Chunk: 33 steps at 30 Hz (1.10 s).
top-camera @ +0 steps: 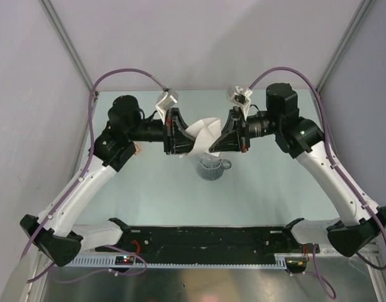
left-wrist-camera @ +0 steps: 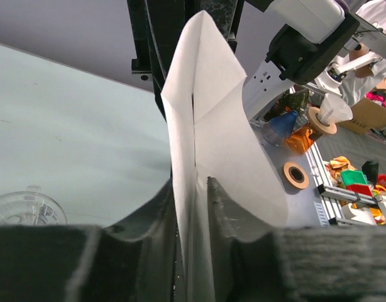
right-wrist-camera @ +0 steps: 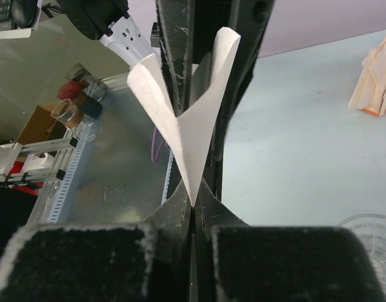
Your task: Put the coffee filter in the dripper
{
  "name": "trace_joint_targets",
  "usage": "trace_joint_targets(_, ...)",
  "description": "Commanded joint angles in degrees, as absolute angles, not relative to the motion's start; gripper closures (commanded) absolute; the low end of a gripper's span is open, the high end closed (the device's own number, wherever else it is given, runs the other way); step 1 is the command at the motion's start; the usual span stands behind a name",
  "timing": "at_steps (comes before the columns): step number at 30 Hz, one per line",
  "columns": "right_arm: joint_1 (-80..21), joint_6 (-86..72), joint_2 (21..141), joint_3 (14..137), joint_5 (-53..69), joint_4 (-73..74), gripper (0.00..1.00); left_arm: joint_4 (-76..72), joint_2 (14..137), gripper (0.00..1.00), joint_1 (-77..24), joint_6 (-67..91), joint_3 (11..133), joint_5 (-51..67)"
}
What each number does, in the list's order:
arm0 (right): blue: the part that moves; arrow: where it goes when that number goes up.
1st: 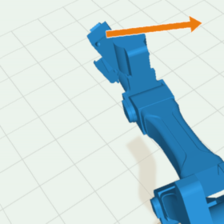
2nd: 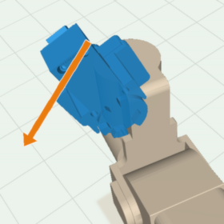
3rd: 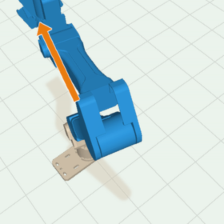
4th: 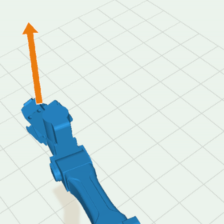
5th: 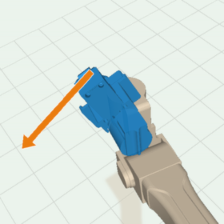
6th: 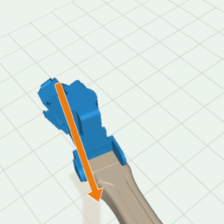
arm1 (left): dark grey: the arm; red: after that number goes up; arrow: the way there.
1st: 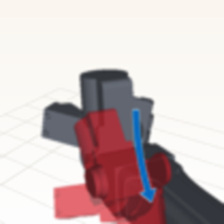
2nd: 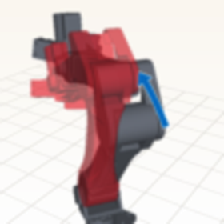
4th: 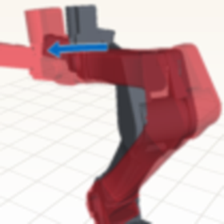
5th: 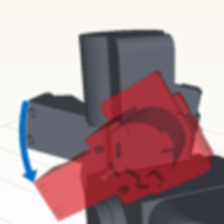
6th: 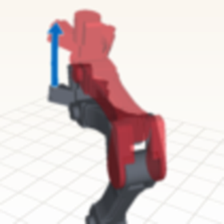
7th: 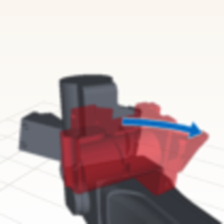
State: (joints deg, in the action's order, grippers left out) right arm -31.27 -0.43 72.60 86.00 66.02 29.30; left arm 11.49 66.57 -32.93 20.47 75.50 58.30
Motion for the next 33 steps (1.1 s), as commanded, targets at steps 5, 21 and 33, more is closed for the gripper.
trace_joint_targets(5, -28.9, -1.3, 72.9, 89.2, 67.6, 29.6, 0.85, 11.0, 64.9, 0.98, -33.1, 20.9, 74.8, 56.5)
trace_joint_targets(21, -33.4, 31.0, 69.0, 87.9, 25.1, 29.9, 0.09, 0.6, 67.1, 1.00, -28.1, 50.3, 73.5, 39.5)
trace_joint_targets(33, -40.1, 36.0, 74.9, 93.6, 19.6, 25.9, 0.09, 5.4, 66.9, 1.00, -30.6, 46.2, 75.4, 34.5)
